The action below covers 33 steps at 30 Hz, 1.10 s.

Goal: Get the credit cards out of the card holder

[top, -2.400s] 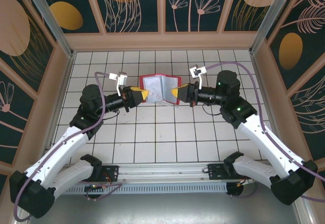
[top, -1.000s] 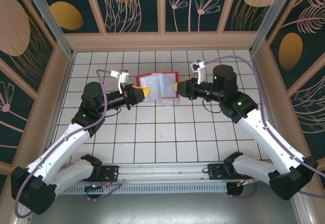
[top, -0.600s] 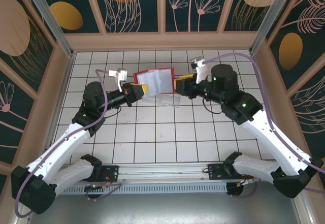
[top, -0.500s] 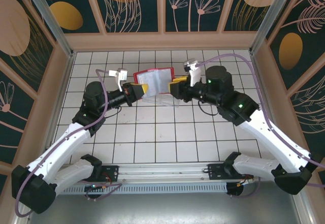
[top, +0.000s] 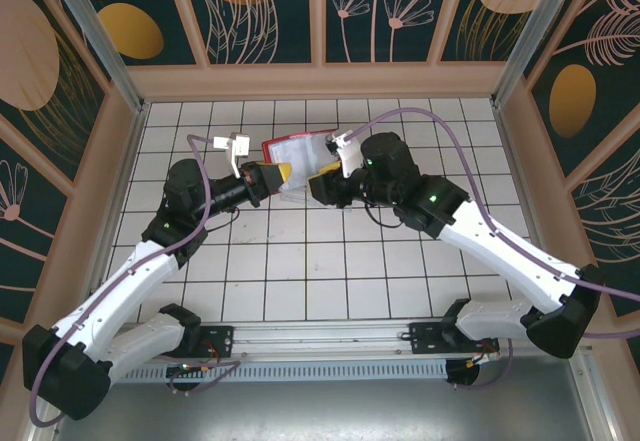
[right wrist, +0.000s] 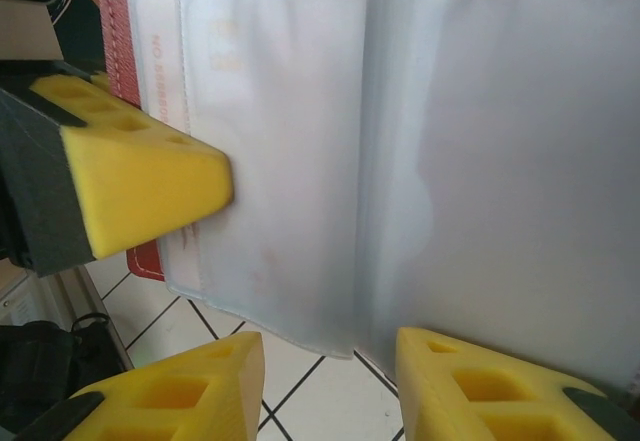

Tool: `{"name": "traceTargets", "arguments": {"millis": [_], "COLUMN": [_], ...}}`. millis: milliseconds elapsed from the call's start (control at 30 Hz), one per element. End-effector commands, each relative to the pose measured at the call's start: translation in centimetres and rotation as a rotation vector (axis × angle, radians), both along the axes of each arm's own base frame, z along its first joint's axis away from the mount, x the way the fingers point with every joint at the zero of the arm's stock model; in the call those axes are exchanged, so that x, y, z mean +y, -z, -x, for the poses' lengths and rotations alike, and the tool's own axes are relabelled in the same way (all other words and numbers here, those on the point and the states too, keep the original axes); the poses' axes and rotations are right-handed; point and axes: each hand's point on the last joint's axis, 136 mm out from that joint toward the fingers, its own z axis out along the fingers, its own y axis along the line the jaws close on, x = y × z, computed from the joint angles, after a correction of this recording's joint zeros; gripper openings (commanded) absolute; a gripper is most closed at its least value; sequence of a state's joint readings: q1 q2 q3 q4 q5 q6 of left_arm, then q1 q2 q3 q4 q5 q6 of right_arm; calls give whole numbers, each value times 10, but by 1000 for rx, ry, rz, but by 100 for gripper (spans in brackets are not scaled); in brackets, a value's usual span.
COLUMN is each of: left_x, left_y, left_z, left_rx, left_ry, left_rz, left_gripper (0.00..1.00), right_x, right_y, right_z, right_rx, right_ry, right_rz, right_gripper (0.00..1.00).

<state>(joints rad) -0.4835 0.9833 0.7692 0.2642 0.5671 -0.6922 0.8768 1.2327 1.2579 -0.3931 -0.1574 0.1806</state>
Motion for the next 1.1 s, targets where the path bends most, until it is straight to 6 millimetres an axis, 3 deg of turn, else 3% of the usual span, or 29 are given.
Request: {"name": "traceTargets", "arguments": {"millis": [0, 400, 533, 733, 933, 1067], "left_x": [-2, -5, -6, -8, -9, -9], "left_y": [-21, -24, -27, -29, -38, -45], "left_z": [1, 2, 1, 2, 7, 12], "left_rx": [-18, 21, 34, 44, 35, 22], "left_ry": [14, 37, 38, 56, 77, 101], "left_rz": [45, 80, 86, 89, 114, 133], "left_gripper": [0, 0, 0, 0, 0, 0], "right_x": [7, 27, 28, 29, 30, 26], "right_y": [-12, -13, -7, -1, 10, 8], "right_z": [-1, -1, -6, -20, -27, -29], "right_rx": [-37, -27, -57, -66, -69, -78], "right_ry": [-7, -31, 5, 67, 99, 125], "right_rz": [-21, -55, -6, 44, 98, 102], "right_gripper": [43, 50, 59, 63, 63, 53]}}
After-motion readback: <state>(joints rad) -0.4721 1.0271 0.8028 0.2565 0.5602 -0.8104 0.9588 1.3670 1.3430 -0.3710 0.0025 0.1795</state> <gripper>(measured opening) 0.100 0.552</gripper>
